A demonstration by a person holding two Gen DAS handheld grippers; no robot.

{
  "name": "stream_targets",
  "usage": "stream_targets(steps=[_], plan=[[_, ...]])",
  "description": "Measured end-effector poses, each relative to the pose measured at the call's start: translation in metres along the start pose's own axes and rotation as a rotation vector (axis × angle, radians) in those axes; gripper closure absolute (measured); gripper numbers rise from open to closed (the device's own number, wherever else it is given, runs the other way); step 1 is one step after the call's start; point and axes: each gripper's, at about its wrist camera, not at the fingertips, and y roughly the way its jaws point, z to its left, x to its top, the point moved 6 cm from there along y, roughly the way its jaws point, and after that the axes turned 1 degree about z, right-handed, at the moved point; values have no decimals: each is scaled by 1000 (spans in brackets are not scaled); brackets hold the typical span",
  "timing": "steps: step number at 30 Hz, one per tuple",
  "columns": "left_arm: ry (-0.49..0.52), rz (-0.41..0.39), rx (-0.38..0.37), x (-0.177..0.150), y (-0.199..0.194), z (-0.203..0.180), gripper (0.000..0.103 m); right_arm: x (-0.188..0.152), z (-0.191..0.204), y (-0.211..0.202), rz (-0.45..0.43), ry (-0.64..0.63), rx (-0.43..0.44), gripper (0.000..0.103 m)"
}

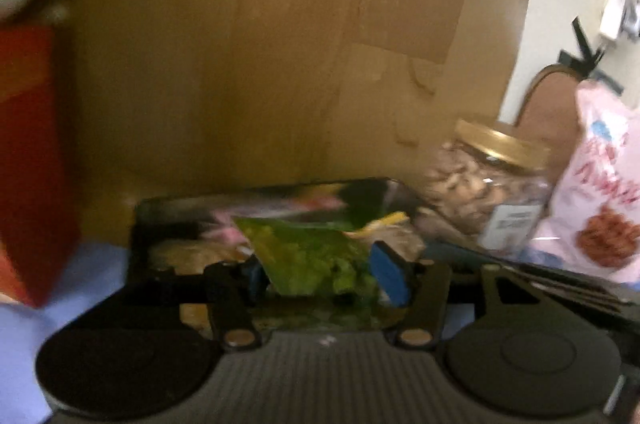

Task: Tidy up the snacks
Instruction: 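Open the left gripper to drop the green pack into the tin, then reach the right gripper to the red-orange snack bag and grasp it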

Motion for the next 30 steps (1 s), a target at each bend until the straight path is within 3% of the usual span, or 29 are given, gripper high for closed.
stream_targets(steps=[8, 12, 17, 20, 25, 30], plan=[[76, -71, 160, -3, -28, 4, 44, -7, 4, -10, -42, -37, 15, 89], [70, -100, 223, -5, -57, 22, 44, -8, 7, -16, -60, -78, 20, 77], [-4, -56, 164, -32, -102, 43, 44, -5, 18, -22, -35, -65, 64, 70], [-61, 13, 85, -65, -124, 53, 44, -12, 24, -37, 5, -10, 123, 70], [-176, 137, -41, -122, -140, 61, 44, -51, 33, -40, 214, 93, 178, 70], [-173, 143, -53, -143, -148, 53, 44, -86, 51, -23, 393, 168, 189, 70]])
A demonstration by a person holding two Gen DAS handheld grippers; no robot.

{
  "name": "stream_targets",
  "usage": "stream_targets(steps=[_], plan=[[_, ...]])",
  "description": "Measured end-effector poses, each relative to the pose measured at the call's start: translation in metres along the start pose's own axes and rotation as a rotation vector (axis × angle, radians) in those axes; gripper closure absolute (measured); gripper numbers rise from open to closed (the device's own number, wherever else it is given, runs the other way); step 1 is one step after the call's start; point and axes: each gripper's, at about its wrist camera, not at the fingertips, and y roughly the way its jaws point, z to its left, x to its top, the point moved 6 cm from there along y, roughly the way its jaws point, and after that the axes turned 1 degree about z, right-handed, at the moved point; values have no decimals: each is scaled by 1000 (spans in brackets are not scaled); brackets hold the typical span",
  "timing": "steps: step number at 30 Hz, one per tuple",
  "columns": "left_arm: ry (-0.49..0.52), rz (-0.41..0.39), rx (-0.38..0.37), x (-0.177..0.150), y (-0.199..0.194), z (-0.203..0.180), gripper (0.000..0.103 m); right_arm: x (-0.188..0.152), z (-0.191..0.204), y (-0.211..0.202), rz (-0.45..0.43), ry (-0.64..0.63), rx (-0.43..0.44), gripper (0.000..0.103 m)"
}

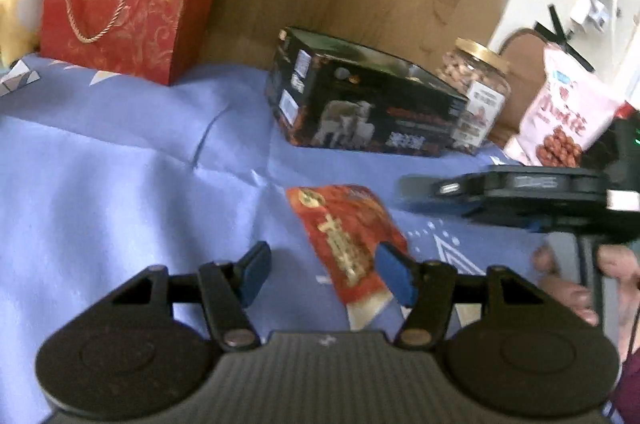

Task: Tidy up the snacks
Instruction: 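Reach the right gripper to the red-orange snack bag and grasp it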

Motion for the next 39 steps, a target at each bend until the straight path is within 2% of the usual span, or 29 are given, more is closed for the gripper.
stream_targets(steps=[1, 3, 7, 11, 20, 23, 27, 39], plan=[[16, -9, -1, -3, 0, -2, 44, -6, 3, 8, 25, 11, 15, 71], [75, -57, 16, -11, -3, -4, 44, -12, 11, 13, 14, 8, 38, 71], [145, -57, 69, -14, -3, -14, 44, -18, 22, 14, 11, -32, 23, 71], [188, -59, 119, -18, -3, -22, 44, -31, 16, 3, -4, 74, 71, 72], [200, -61, 139, -24, -9, -22, 43, -61, 26, -25, -84, 78, 12, 70], [194, -62, 137, -28, -14, -20, 40, -68, 30, -29, -78, 67, 15, 70], [195, -60, 128, -33, -19, -19, 31, -72, 33, -29, -75, 61, 19, 70], [188, -62, 114, -33, -21, -18, 30, -74, 31, -30, -64, 95, 54, 71]])
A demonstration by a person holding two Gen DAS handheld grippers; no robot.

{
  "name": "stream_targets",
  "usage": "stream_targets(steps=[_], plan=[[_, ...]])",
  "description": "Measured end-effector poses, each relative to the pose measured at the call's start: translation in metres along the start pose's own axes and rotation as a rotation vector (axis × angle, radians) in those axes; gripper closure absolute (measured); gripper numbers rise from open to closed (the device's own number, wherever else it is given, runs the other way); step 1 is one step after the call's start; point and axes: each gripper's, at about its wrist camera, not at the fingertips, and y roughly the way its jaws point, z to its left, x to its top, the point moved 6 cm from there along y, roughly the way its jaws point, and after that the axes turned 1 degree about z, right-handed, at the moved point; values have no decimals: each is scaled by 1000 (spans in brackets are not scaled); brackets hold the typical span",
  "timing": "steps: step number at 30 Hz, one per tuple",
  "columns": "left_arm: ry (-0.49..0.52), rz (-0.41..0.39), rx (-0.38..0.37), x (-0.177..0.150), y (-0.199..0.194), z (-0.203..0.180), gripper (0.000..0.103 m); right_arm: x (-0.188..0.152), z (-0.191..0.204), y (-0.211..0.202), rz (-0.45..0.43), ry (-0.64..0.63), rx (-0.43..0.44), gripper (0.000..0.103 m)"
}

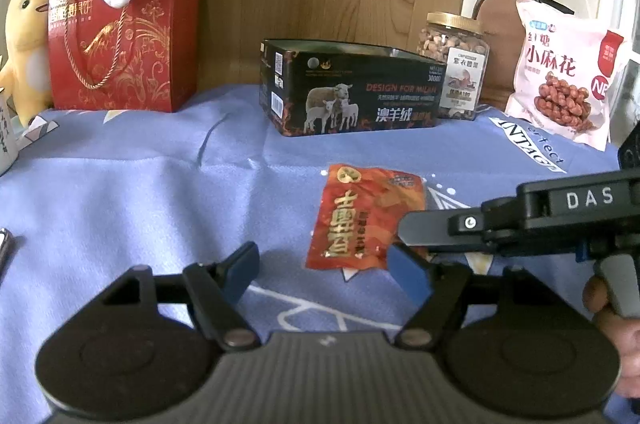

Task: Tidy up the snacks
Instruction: 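Reach the right gripper to the red-orange snack bag and grasp it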

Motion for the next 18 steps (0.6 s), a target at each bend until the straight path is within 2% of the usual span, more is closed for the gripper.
stream_targets(steps=[11, 18], plan=[[-7, -3, -6, 0, -2, 0, 28, -1, 0, -1, -3, 6, 10, 71], [-23, -10, -22, -1, -3, 1, 20, -1, -2, -5, -12, 31, 31, 70]])
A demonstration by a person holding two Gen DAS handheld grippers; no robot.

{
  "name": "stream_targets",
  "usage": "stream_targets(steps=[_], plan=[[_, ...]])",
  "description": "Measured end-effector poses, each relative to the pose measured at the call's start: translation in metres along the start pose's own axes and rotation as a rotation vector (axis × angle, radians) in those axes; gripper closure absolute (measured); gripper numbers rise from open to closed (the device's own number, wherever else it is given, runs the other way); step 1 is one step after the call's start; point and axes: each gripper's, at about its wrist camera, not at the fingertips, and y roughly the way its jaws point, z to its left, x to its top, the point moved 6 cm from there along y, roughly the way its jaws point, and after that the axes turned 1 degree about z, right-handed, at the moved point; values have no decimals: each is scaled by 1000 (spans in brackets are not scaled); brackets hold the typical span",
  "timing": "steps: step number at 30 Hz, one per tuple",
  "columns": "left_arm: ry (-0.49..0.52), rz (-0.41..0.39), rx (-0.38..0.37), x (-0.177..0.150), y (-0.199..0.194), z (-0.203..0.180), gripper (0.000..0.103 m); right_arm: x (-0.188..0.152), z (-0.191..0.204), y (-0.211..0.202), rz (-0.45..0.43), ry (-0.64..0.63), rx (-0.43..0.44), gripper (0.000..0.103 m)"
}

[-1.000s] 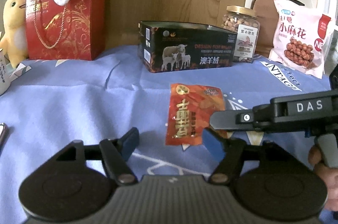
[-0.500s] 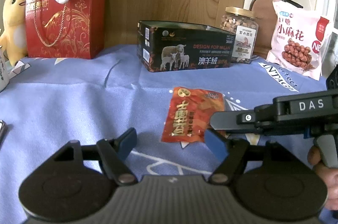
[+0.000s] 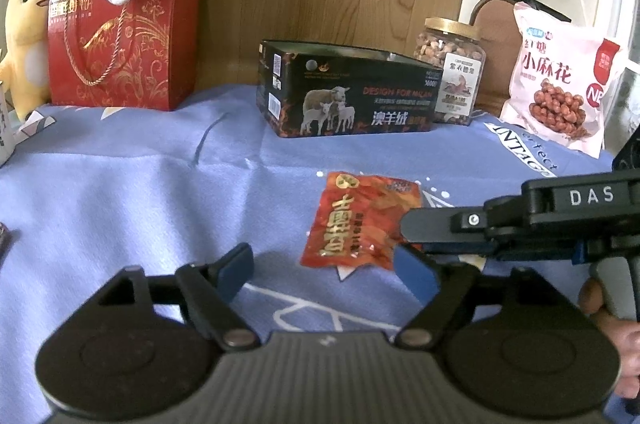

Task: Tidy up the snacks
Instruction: 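Reach the right gripper to the red-orange snack bag and grasp it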

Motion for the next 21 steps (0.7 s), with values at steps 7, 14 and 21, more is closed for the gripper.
stream_targets(steps=[7, 14, 21], plan=[[-103, -70, -28, 4, -10, 13, 12, 2, -3, -5, -15, 57, 44, 65], [-216, -88, -74, 7, -12, 30, 11, 1, -2, -6, -15, 57, 35, 65], [-244, -46, -126, 4, -6, 32, 11, -2, 3, -4, -8, 25, 12, 65]])
